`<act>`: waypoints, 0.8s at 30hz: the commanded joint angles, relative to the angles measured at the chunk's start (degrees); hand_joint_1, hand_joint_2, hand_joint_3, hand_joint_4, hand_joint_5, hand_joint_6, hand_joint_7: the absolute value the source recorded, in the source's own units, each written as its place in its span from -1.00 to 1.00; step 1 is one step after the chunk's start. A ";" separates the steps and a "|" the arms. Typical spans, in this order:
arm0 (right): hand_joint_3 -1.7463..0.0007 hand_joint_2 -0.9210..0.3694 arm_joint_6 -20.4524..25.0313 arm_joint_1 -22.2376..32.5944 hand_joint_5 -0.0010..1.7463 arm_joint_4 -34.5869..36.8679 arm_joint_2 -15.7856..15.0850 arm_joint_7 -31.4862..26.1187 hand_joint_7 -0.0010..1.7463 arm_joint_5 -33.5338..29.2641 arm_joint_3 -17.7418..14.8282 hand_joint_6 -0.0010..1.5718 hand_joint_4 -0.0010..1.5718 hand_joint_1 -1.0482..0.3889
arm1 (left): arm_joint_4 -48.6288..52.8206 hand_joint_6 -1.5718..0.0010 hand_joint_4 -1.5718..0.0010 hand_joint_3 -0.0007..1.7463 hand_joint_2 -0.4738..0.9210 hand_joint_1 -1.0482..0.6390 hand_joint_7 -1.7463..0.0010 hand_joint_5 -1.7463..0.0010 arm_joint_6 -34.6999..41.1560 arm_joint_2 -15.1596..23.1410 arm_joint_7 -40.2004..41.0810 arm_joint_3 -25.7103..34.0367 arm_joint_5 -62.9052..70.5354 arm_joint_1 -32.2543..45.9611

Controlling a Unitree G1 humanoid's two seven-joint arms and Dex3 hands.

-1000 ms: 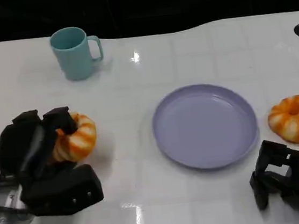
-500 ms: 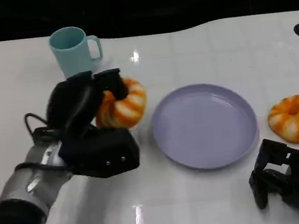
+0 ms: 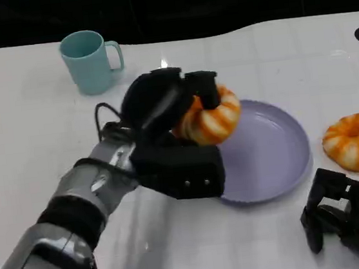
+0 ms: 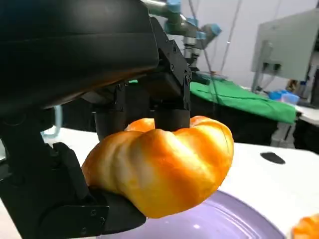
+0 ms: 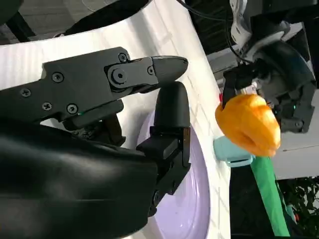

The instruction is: Grasp the bread from the table and place it into the plate.

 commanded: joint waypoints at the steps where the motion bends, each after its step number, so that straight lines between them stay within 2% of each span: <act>1: 0.75 -1.00 -1.11 0.12 1.00 2.89 -0.30 2.36 0.85 0.95 -0.75 -0.21 -0.09 -0.31 | 3.38 -0.13 -0.28 0.38 0.29 -0.20 -0.77 -1.00 2.32 -1.81 2.08 -2.44 2.46 -4.41; 4: 0.75 -1.00 -2.23 0.38 1.00 2.40 -0.39 1.48 0.88 0.16 -0.38 -0.23 -0.08 -0.32 | 5.21 -0.19 -0.26 0.33 0.28 -0.20 -0.55 -1.00 4.02 -3.31 1.30 -3.04 2.56 -5.87; 6: 0.75 -1.00 -2.72 0.69 1.00 1.66 -0.44 0.58 0.90 -0.47 0.02 -0.23 -0.08 -0.32 | 6.33 -0.13 -0.26 0.33 0.29 -0.19 -0.73 -1.00 5.19 -4.22 1.08 -3.47 2.60 -6.68; 7: 0.75 -1.00 -3.01 0.92 1.00 1.15 -0.42 0.05 0.90 -0.79 0.22 -0.23 -0.08 -0.33 | 6.86 -0.11 -0.26 0.33 0.28 -0.18 -0.74 -1.00 5.97 -4.78 0.37 -3.56 2.42 -7.14; 8: 0.75 -1.00 -3.38 1.07 1.00 0.84 -0.41 -0.30 0.91 -1.07 0.37 -0.23 -0.08 -0.32 | 7.31 -0.13 -0.25 0.29 0.29 -0.18 -0.61 -0.97 6.64 -5.30 -0.58 -3.53 2.06 -7.54; 9: 0.75 -1.00 -3.61 1.19 1.00 0.60 -0.39 -0.53 0.91 -1.25 0.47 -0.23 -0.07 -0.32 | 7.68 -0.21 -0.25 0.18 0.31 -0.17 -0.32 -0.91 7.14 -5.72 -1.30 -3.46 1.73 -7.82; 10: 0.74 -1.00 -3.72 1.27 1.00 0.44 -0.38 -0.66 0.91 -1.33 0.54 -0.23 -0.07 -0.32 | 7.90 -0.26 -0.26 0.11 0.33 -0.17 -0.16 -0.89 7.44 -5.97 -1.76 -3.42 1.49 -7.99; 12: 0.74 -1.00 -3.67 1.31 1.00 0.36 -0.39 -0.52 0.91 -1.16 0.63 -0.23 -0.07 -0.32 | 8.36 -0.30 -0.26 0.06 0.34 -0.16 -0.03 -0.87 9.12 -6.75 -3.78 -3.03 0.76 -8.43; 13: 0.74 -1.00 -3.81 1.37 1.00 0.32 -0.41 -0.65 0.91 -1.23 0.72 -0.24 -0.08 -0.32 | 8.67 -0.29 -0.19 -0.14 0.41 -0.20 0.14 -0.78 10.98 -7.50 -6.00 -2.64 0.12 -8.84; 16: 0.74 -1.00 -3.80 1.42 1.00 0.35 -0.43 -0.53 0.90 -1.07 0.85 -0.23 -0.08 -0.32 | 8.79 -0.06 0.03 -0.44 0.66 -0.23 0.52 -0.35 13.49 -8.22 -8.96 -2.90 -0.30 -9.05; 18: 0.74 -1.00 -3.70 1.43 1.00 0.29 -0.40 -0.42 0.90 -0.90 0.90 -0.23 -0.08 -0.32 | 8.75 0.06 0.11 -0.59 0.79 -0.26 0.62 -0.16 14.08 -8.04 -10.71 -3.66 0.02 -9.24; 19: 0.74 -1.00 -3.74 1.48 1.00 0.17 -0.41 -0.60 0.89 -1.00 0.98 -0.23 -0.08 -0.33 | 8.79 0.22 0.26 -0.69 0.91 -0.31 0.71 0.03 14.40 -7.98 -11.81 -4.00 0.12 -9.43; 21: 0.75 -1.00 -2.95 1.58 1.00 -0.19 -0.44 -0.89 0.89 -0.90 1.05 -0.22 -0.08 -0.33 | 8.91 0.38 0.44 -0.73 0.98 -0.41 0.79 0.19 14.52 -7.82 -13.43 -4.43 0.15 -9.62; 22: 0.76 -1.00 -2.63 1.61 1.00 -0.30 -0.45 -0.96 0.88 -0.82 1.07 -0.22 -0.08 -0.33 | 8.90 0.49 0.61 -0.69 0.99 -0.52 0.85 0.27 14.57 -7.78 -13.95 -4.45 0.03 -9.65; 23: 0.77 -1.00 -2.33 1.71 1.00 -0.56 -0.43 -1.15 0.88 -0.78 1.12 -0.21 -0.08 -0.33 | 8.92 0.53 0.67 -0.68 1.00 -0.56 0.87 0.29 14.78 -7.71 -15.57 -4.41 -0.22 -9.82; 24: 0.78 -1.00 -2.20 1.81 1.00 -0.79 -0.40 -1.31 0.86 -0.77 1.16 -0.21 -0.08 -0.34 | 8.86 0.65 0.87 -0.60 1.00 -0.69 0.92 0.41 15.03 -7.60 -17.20 -4.41 -0.39 -10.00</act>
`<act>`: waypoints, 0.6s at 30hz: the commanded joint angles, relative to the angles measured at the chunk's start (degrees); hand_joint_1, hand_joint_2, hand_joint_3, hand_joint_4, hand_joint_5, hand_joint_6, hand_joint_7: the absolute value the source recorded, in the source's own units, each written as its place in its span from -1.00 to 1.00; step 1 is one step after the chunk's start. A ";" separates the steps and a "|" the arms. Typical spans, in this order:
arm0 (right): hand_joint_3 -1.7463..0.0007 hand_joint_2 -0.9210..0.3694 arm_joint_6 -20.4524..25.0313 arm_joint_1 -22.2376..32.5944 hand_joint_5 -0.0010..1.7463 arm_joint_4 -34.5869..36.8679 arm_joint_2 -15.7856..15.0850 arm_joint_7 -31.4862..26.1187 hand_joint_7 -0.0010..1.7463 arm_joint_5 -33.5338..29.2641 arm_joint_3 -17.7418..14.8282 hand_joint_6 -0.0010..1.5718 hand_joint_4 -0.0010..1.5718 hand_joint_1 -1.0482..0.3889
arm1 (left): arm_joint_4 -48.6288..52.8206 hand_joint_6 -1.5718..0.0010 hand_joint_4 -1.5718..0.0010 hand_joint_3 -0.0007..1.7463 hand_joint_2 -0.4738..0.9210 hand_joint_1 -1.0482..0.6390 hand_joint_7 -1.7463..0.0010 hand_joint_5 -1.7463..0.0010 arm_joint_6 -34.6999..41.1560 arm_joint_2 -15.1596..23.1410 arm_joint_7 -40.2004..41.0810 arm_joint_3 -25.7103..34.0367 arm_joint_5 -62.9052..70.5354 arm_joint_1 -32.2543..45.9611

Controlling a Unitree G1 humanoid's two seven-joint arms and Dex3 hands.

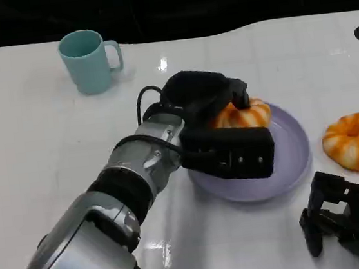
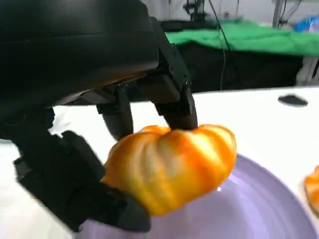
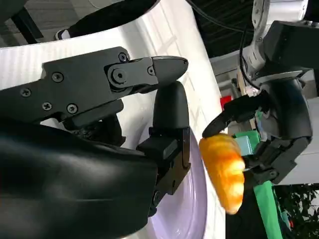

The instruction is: Grasp the bread from the table and place it into the plate.

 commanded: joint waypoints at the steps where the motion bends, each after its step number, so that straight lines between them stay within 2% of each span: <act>1: 0.78 -1.00 1.59 1.21 1.00 -0.88 -0.57 -0.80 0.86 -0.08 0.22 -0.20 -0.08 -0.34 | 0.14 0.71 0.93 -0.56 1.00 -0.75 0.95 0.51 0.98 0.89 -5.58 -0.26 -0.63 -1.96; 3: 0.78 -1.00 1.79 1.16 1.00 -0.86 -0.60 -0.42 0.85 0.20 0.18 -0.20 -0.08 -0.34 | -0.03 0.75 0.98 -0.53 1.00 -0.80 0.96 0.59 1.04 1.11 -6.87 -0.32 -0.61 -1.94; 4: 0.77 -1.00 1.79 1.07 1.00 -0.66 -0.64 -0.20 0.85 0.32 0.15 -0.20 -0.08 -0.33 | -0.09 0.80 0.99 -0.50 1.00 -0.90 0.97 0.77 0.93 1.32 -7.45 -0.47 -0.47 -1.88; 6: 0.77 -1.00 1.74 0.95 1.00 -0.37 -0.73 0.00 0.86 0.41 0.12 -0.21 -0.09 -0.33 | -0.20 0.84 1.00 -0.45 1.00 -0.98 0.97 0.88 0.83 1.57 -8.31 -0.66 -0.32 -1.84; 10: 0.75 -1.00 1.13 1.02 1.00 -0.41 -0.83 -0.51 0.86 0.02 0.21 -0.21 -0.09 -0.32 | -1.14 0.85 1.00 -0.39 1.00 -1.00 0.97 0.91 0.51 2.75 -10.77 -1.28 -0.11 -2.02; 18: 0.75 -1.00 0.54 0.95 1.00 -0.17 -0.93 -0.74 0.88 -0.21 0.42 -0.21 -0.08 -0.35 | -5.28 0.82 0.97 -0.40 1.00 -1.00 0.95 0.87 -1.17 6.00 -12.63 -0.46 -1.60 -0.08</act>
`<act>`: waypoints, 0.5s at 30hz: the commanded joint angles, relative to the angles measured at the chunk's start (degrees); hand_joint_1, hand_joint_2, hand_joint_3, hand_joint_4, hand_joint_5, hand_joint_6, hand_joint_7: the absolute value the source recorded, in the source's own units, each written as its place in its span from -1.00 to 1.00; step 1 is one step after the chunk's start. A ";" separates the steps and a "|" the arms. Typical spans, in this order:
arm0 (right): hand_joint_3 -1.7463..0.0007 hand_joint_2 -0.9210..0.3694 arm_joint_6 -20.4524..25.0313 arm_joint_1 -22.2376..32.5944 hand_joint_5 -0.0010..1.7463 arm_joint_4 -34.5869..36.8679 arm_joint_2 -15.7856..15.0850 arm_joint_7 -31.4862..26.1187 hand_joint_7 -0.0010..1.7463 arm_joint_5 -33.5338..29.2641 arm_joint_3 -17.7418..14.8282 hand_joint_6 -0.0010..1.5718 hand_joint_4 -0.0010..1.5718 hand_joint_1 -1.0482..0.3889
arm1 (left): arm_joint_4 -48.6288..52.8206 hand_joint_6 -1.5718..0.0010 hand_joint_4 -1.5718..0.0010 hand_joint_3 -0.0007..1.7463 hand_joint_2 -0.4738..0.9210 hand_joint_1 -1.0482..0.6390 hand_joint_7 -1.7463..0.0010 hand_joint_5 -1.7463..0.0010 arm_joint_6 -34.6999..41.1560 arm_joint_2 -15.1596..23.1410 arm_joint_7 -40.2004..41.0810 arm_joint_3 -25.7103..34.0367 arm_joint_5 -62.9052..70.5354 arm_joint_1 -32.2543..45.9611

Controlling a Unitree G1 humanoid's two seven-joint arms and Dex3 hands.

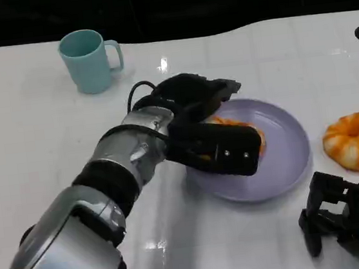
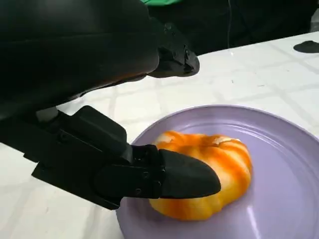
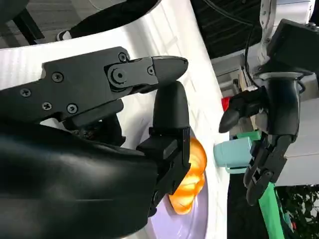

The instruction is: Grasp the bread from the table and place it into the plate.

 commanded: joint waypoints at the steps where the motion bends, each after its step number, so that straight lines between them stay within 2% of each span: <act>1: 0.75 -1.00 -0.07 0.71 1.00 0.66 -0.81 -0.39 0.88 -0.23 -0.16 -0.21 -0.08 -0.34 | -3.33 0.82 0.96 -0.40 1.00 -1.00 0.95 0.86 -1.40 2.77 -0.96 0.87 -1.22 1.13; 4: 0.75 -1.00 0.12 0.65 1.00 0.75 -0.83 -0.36 0.88 -0.13 -0.19 -0.21 -0.07 -0.34 | -5.50 0.82 0.95 -0.40 1.00 -1.00 0.95 0.84 -2.32 4.17 -1.67 1.81 -2.42 2.67; 8: 0.76 -1.00 -0.37 0.45 1.00 0.92 -1.12 -0.56 0.89 -0.52 -0.04 -0.21 -0.06 -0.39 | -11.39 0.83 0.92 -0.45 1.00 -0.99 0.95 0.80 -9.07 7.79 -9.48 9.86 -14.86 10.13; 13: 0.77 -1.00 0.19 0.19 1.00 1.41 -1.26 -0.20 0.87 -0.04 -0.27 -0.19 -0.06 -0.38 | -16.54 0.75 0.90 -0.58 1.00 -0.91 0.93 0.64 -13.23 7.49 -19.03 19.01 -30.53 18.21; 15: 0.76 -1.00 0.63 0.09 1.00 1.58 -1.23 0.18 0.86 0.42 -0.47 -0.20 -0.06 -0.37 | -18.57 0.60 0.76 -0.65 1.00 -0.84 0.88 0.54 -14.24 6.20 -23.47 23.54 -38.83 22.11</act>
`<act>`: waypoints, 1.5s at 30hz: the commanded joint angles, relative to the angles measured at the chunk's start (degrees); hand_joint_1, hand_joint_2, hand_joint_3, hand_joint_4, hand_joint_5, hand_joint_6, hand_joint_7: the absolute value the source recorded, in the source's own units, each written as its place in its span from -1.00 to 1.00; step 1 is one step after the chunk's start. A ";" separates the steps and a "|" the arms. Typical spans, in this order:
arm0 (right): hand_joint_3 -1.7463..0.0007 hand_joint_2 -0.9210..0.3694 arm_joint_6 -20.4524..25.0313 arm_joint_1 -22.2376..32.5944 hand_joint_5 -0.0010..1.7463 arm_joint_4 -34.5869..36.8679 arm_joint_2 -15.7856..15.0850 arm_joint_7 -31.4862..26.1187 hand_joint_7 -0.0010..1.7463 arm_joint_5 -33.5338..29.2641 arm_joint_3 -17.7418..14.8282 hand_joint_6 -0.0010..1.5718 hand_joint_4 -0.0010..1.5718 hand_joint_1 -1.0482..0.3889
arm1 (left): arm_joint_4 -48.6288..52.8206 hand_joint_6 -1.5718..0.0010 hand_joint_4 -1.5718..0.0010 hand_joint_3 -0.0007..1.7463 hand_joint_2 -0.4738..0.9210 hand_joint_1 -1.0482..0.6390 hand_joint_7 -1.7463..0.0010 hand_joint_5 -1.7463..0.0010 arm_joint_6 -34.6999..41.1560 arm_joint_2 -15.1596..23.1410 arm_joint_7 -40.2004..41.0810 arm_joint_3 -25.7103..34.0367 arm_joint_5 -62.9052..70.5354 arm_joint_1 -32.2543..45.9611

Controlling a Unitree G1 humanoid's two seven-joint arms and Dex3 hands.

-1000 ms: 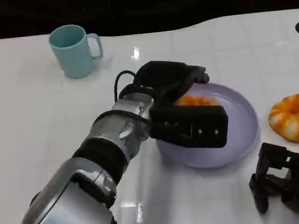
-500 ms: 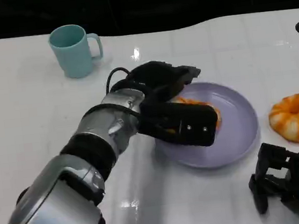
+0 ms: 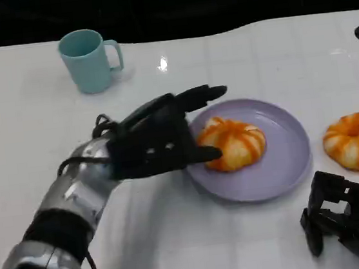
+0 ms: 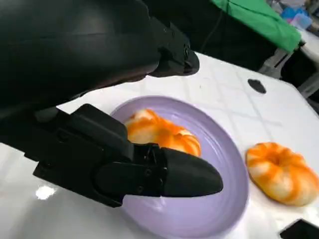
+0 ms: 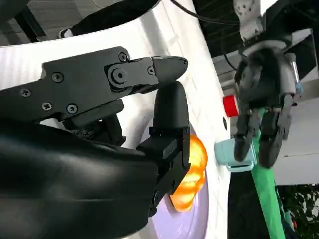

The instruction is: Grasp the bread from the table and place it into the plate.

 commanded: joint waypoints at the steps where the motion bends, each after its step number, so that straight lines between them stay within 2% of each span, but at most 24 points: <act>1: 0.76 -1.00 1.25 0.35 1.00 1.03 -0.79 0.47 0.86 0.60 -0.59 -0.20 -0.06 -0.37 | -4.71 0.51 0.64 -0.68 1.00 -0.80 0.85 0.47 -3.76 -2.09 -8.85 9.33 -16.44 7.58; 5: 0.78 -1.00 1.80 0.37 1.00 0.88 -0.75 0.19 0.87 0.60 -0.57 -0.19 -0.05 -0.37 | -7.85 0.17 0.22 -0.72 1.00 -0.71 0.73 0.23 -7.65 -5.75 -13.46 14.70 -26.73 14.53; 7: 0.77 -1.00 1.72 0.39 1.00 0.83 -0.82 0.14 0.87 0.45 -0.50 -0.19 -0.05 -0.37 | -9.58 0.04 0.11 -0.75 1.00 -0.70 0.68 0.10 -6.48 -7.25 -15.80 16.46 -30.74 16.85; 8: 0.77 -1.00 1.64 0.42 1.00 0.76 -0.81 0.12 0.86 0.43 -0.49 -0.19 -0.05 -0.38 | -10.87 -0.02 0.10 -0.75 1.00 -0.71 0.64 -0.04 -5.60 -8.00 -16.48 17.24 -32.52 18.26; 9: 0.78 -1.00 1.44 0.43 1.00 0.75 -0.82 0.13 0.86 0.35 -0.45 -0.19 -0.05 -0.38 | -12.43 -0.02 0.14 -0.73 1.00 -0.72 0.50 -0.23 -4.43 -8.64 -16.85 17.84 -34.04 19.69; 11: 0.78 -1.00 1.37 0.48 1.00 0.63 -0.82 0.03 0.86 0.26 -0.40 -0.18 -0.05 -0.39 | -15.88 0.08 0.24 -0.73 1.00 -0.73 -0.04 -0.62 -0.84 -9.84 -18.02 19.07 -37.69 22.38; 12: 0.78 -1.00 1.42 0.49 1.00 0.57 -0.83 0.04 0.86 0.25 -0.38 -0.18 -0.05 -0.39 | -18.12 0.11 0.26 -0.73 1.00 -0.73 -0.14 -0.69 1.56 -10.43 -18.09 19.69 -39.70 24.16; 13: 0.78 -1.00 1.47 0.50 1.00 0.53 -0.83 0.06 0.86 0.25 -0.37 -0.18 -0.05 -0.39 | -19.84 0.13 0.23 -0.75 1.00 -0.75 -0.35 -0.82 3.40 -10.80 -18.05 20.11 -40.92 25.42; 15: 0.78 -1.00 1.45 0.60 1.00 0.25 -0.92 -0.07 0.85 0.10 -0.27 -0.18 -0.05 -0.40 | -23.65 0.22 0.15 -0.72 1.00 -0.74 -0.66 -0.94 6.34 -11.42 -18.52 21.03 -43.52 29.02; 17: 0.78 -1.00 1.82 0.64 1.00 0.08 -1.04 0.51 0.85 0.37 -0.30 -0.19 -0.06 -0.38 | -28.02 0.26 0.04 -0.70 1.00 -0.73 -0.90 -0.99 11.14 -11.76 -18.93 22.11 -47.27 33.39; 18: 0.78 -1.00 2.18 0.67 1.00 0.02 -1.05 0.65 0.85 0.52 -0.35 -0.19 -0.07 -0.37 | -29.72 0.26 0.00 -0.70 1.00 -0.73 -0.95 -0.99 13.56 -11.70 -19.25 22.52 -48.85 35.05; 22: 0.79 -1.00 2.18 0.71 1.00 -0.04 -1.07 0.32 0.84 0.32 -0.31 -0.19 -0.08 -0.37 | -34.08 0.21 -0.08 -0.73 1.00 -0.74 -1.00 -1.00 19.74 -11.89 -19.56 23.41 -52.09 38.82; 23: 0.79 -1.00 1.84 0.69 1.00 0.04 -1.09 0.11 0.84 0.12 -0.27 -0.19 -0.08 -0.37 | -35.59 0.11 -0.17 -0.78 1.00 -0.73 -0.99 -1.00 21.75 -12.13 -19.48 23.63 -53.29 40.49; 26: 0.78 -1.00 2.09 0.43 1.00 0.38 -1.19 0.33 0.84 0.27 -0.44 -0.19 -0.08 -0.37 | -38.59 0.02 -0.26 -0.84 1.00 -0.71 -0.99 -1.00 25.12 -12.62 -19.31 24.12 -55.03 43.78; 32: 0.80 -1.00 2.57 0.11 1.00 0.57 -1.35 0.12 0.82 0.26 -0.53 -0.18 -0.08 -0.38 | -38.85 -0.05 -0.37 -0.81 1.00 -0.70 -1.00 -1.00 25.33 -13.99 -19.64 25.08 -54.97 46.52; 45: 0.79 -1.00 1.58 0.71 1.00 -0.72 -1.30 -1.65 0.78 -0.76 0.23 -0.16 -0.07 -0.39 | -39.63 -0.02 -0.39 -0.83 1.00 -0.69 -1.00 -1.00 26.74 -13.50 -20.51 26.66 -54.69 50.03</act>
